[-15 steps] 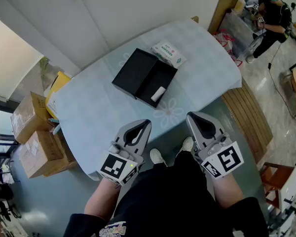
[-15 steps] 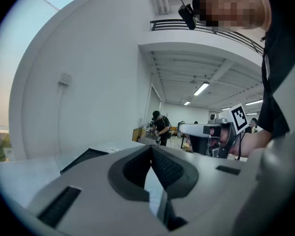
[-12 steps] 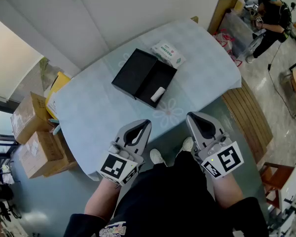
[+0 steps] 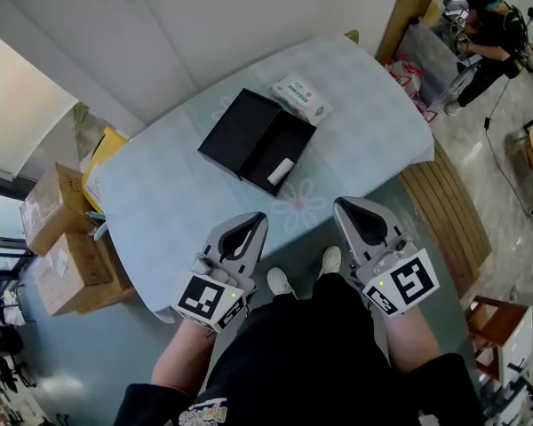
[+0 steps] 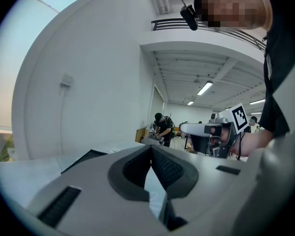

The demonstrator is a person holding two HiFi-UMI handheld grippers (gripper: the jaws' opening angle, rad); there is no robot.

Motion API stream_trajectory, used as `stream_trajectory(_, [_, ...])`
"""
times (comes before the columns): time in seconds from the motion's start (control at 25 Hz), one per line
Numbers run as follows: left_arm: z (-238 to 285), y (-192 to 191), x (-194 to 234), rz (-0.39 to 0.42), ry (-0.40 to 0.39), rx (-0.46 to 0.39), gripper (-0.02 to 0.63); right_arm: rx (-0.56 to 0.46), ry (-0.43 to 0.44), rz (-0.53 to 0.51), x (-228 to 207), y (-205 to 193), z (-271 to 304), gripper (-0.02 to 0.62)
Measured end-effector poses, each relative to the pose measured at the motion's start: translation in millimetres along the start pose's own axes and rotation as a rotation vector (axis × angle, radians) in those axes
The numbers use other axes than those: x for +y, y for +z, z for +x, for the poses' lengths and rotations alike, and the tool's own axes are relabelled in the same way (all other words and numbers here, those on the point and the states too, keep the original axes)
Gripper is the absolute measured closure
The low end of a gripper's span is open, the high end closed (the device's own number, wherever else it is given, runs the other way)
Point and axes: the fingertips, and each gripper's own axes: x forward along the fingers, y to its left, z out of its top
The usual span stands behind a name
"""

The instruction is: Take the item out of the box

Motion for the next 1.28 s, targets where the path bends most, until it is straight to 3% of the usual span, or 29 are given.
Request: stream_trajectory(1.28, [109, 12, -25, 0.003, 0.314, 0.014, 0.597, -0.005, 0.304, -0.004, -131, 15, 19, 0.586])
